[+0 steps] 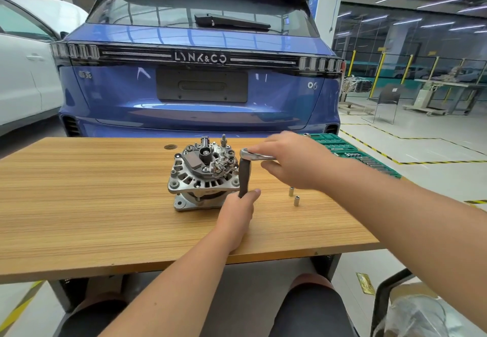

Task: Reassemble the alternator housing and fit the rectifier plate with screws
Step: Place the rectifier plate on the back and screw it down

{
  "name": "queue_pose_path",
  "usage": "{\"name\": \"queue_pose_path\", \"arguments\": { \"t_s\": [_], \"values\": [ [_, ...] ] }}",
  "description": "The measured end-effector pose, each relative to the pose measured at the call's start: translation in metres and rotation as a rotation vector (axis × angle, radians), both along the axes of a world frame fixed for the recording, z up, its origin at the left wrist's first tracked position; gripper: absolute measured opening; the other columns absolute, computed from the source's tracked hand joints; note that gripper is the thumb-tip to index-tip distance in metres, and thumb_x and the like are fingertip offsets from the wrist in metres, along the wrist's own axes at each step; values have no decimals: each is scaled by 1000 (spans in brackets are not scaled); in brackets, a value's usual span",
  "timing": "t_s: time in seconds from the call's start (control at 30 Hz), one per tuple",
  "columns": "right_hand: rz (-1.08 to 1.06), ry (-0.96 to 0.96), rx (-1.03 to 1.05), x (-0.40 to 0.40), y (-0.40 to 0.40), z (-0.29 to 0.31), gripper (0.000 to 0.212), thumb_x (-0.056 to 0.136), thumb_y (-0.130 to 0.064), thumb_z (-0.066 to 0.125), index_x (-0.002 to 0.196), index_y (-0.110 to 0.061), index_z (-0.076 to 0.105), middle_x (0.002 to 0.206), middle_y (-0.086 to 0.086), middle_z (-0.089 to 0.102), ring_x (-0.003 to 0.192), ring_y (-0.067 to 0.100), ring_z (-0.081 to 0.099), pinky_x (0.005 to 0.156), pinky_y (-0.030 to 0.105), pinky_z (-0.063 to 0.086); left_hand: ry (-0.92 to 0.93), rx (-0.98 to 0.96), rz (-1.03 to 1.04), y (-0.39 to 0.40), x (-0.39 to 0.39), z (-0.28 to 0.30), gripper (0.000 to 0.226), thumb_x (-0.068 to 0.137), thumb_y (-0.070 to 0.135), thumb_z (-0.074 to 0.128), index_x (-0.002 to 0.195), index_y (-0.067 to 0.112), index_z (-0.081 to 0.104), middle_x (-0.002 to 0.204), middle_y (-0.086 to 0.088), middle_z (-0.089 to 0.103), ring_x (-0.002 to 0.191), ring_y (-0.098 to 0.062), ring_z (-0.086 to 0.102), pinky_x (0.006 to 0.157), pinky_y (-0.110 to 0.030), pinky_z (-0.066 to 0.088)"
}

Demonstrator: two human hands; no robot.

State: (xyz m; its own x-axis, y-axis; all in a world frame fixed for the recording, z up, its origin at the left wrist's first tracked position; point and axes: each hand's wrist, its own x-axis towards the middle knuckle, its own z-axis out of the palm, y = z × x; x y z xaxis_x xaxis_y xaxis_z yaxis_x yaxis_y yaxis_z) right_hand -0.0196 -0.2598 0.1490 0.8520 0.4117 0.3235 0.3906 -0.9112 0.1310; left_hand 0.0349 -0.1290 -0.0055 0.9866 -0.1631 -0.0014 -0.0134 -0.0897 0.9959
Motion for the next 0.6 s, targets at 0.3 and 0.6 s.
{"name": "queue_pose_path", "arguments": {
  "t_s": [0.3,0.6],
  "values": [
    [-254,408,1420,2,38,-89,43,100,-61,42,104,-25,64,111,-7,66,106,6,58,92,34,43,8,-47,42,0,-2,2,43,88,53,60,62,20,49,52,6,42,51,-14,39,58,-33,31],
    [175,547,1950,40,51,-74,36,99,-26,46,87,-6,73,92,16,73,83,22,68,83,37,50,-12,-22,107,-2,-4,0,24,74,42,51,57,27,42,50,10,36,47,-9,29,53,-31,24]
  ]
}}
